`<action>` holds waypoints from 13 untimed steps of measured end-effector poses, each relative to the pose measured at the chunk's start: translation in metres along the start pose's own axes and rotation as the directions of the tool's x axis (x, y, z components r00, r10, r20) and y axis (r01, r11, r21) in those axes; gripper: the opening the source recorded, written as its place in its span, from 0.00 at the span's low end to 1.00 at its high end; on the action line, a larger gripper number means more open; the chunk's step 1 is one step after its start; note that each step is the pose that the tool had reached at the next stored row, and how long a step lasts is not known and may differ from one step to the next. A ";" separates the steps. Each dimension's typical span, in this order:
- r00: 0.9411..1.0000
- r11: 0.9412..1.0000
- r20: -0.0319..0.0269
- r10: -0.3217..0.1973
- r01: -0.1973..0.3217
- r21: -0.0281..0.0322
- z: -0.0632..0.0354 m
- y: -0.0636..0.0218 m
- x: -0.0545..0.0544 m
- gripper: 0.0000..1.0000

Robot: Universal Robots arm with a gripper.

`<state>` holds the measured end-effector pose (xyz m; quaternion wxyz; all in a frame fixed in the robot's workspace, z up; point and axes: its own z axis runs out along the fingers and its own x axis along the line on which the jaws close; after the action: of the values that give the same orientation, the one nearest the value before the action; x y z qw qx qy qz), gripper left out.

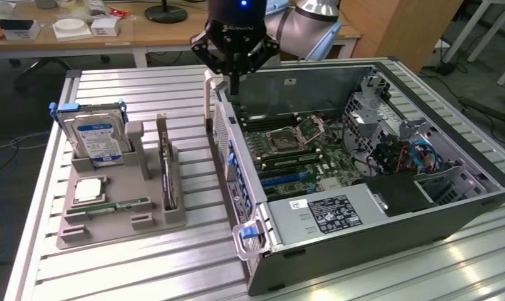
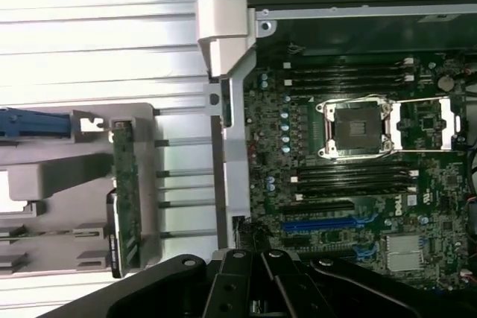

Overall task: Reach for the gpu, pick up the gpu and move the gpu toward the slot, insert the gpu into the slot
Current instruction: 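Reach for the gpu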

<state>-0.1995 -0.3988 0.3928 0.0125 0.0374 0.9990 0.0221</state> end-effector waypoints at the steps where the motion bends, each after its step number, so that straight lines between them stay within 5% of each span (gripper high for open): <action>1: 1.000 1.000 0.000 0.000 0.000 0.000 -0.0001 -0.0003 0.005 0.10; 13: 1.000 1.000 0.000 0.000 0.000 0.000 -0.0002 -0.0037 0.049 0.10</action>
<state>-0.2486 -0.3989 0.3917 0.0125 0.0374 0.9990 0.0221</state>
